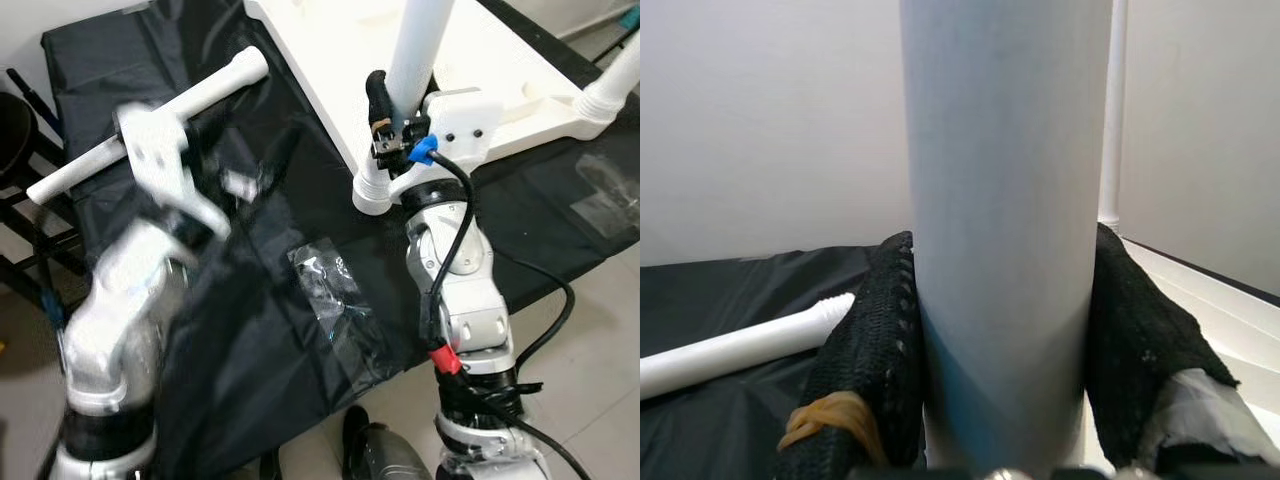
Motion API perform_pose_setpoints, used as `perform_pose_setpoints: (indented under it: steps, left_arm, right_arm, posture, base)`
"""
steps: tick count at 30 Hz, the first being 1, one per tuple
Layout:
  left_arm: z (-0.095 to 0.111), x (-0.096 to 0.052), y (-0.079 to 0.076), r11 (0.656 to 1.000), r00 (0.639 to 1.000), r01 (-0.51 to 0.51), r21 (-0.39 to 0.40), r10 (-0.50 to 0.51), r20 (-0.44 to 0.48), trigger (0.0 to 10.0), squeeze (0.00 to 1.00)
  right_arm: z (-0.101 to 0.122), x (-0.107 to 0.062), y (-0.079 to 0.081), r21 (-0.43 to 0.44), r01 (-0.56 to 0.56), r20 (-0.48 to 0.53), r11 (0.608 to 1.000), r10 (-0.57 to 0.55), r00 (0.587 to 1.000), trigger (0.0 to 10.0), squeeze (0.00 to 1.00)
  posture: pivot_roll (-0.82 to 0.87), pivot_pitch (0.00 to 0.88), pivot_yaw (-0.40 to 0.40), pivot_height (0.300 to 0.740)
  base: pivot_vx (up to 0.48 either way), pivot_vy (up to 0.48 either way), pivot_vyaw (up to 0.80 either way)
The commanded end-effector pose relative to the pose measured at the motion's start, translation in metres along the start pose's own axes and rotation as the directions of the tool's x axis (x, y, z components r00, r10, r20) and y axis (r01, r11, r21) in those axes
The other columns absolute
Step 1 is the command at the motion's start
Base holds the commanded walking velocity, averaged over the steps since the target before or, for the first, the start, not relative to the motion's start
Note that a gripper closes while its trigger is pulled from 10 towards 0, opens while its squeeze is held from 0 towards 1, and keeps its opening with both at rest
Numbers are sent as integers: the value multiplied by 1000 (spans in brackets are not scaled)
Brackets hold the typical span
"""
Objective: Building children table
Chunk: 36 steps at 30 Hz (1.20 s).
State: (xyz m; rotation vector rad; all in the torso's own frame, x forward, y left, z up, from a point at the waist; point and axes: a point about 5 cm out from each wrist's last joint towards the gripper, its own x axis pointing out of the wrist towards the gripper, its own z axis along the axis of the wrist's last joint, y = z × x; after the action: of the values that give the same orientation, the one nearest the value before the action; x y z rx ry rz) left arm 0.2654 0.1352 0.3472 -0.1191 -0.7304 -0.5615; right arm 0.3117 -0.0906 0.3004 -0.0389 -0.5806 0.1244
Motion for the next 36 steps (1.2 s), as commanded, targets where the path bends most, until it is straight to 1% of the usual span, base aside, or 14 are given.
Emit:
perform_pose_setpoints:
  steps: [1,2,4,6,8,11,13,16,20,24,29,30,32,36]
  left_arm:
    - [3,3,-1,998,999,53,-40,-53,0,10000,0]
    - [3,3,-1,998,999,53,-40,-53,0,10000,0]
    - [13,19,-1,991,992,123,-46,-122,30,10000,0]
    - [13,19,-1,991,992,123,-46,-122,30,10000,0]
    - [20,37,-3,974,976,215,-66,-211,60,10000,0]
    - [23,43,-6,964,965,257,-72,-252,72,10000,0]
    - [26,57,-15,935,935,350,-54,-345,80,10000,0]
    - [27,62,-21,921,920,388,-42,-383,80,10000,0]
    - [29,72,-38,855,852,519,-11,-517,82,10000,0]
    - [29,77,-37,843,841,538,20,-538,51,10000,0]
    - [32,84,-38,817,815,577,6,-576,56,10000,0]
    - [30,89,-39,814,813,581,7,-581,43,10000,0]
    - [27,93,-39,815,815,579,19,-579,26,10000,0]
    - [15,102,-35,840,841,541,32,-541,-32,10000,0]
  right_arm:
    - [-51,-16,-8,-13,49,-261,999,-50,964,10000,0]
    - [-51,-16,-8,-13,49,-261,999,-50,964,10000,0]
    - [-50,-15,-8,-9,62,-249,998,-62,967,10000,0]
    - [-50,-15,-8,-9,62,-249,998,-62,967,10000,0]
    - [-50,-15,-8,-1,79,-245,997,-77,967,10000,0]
    - [-50,-15,-8,5,88,-246,996,-84,966,10000,0]
    - [-50,-15,-9,16,106,-252,994,-99,963,10000,0]
    - [-50,-14,-10,23,114,-256,993,-104,961,10000,0]
    - [-51,-12,-12,27,123,-261,992,-112,959,10000,0]
    - [-51,-10,-12,25,125,-261,992,-114,959,10000,0]
    - [-51,-9,-11,31,126,-260,991,-114,959,10000,0]
    - [-51,-8,-10,34,126,-261,991,-112,959,10000,0]
    - [-52,-8,-10,35,125,-261,992,-111,959,10000,0]
    - [-51,-7,-9,36,122,-260,992,-108,960,10000,0]
  posture:
    - [51,318,0,740]
    - [51,318,0,740]
    - [55,307,5,740]
    - [55,307,5,740]
    - [52,290,12,740]
    - [52,289,13,740]
    - [51,284,15,740]
    - [51,282,16,740]
    - [51,283,17,740]
    - [55,285,19,740]
    - [55,285,17,740]
    - [57,286,16,740]
    - [57,286,17,740]
    - [53,287,20,740]
  base:
    - [0,0,0]
    - [0,0,0]
    - [0,0,0]
    - [0,0,0]
    - [0,0,0]
    - [0,0,0]
    - [0,0,0]
    - [0,0,0]
    - [0,0,0]
    - [0,0,0]
    - [0,0,0]
    - [0,0,0]
    - [0,0,0]
    - [0,0,0]
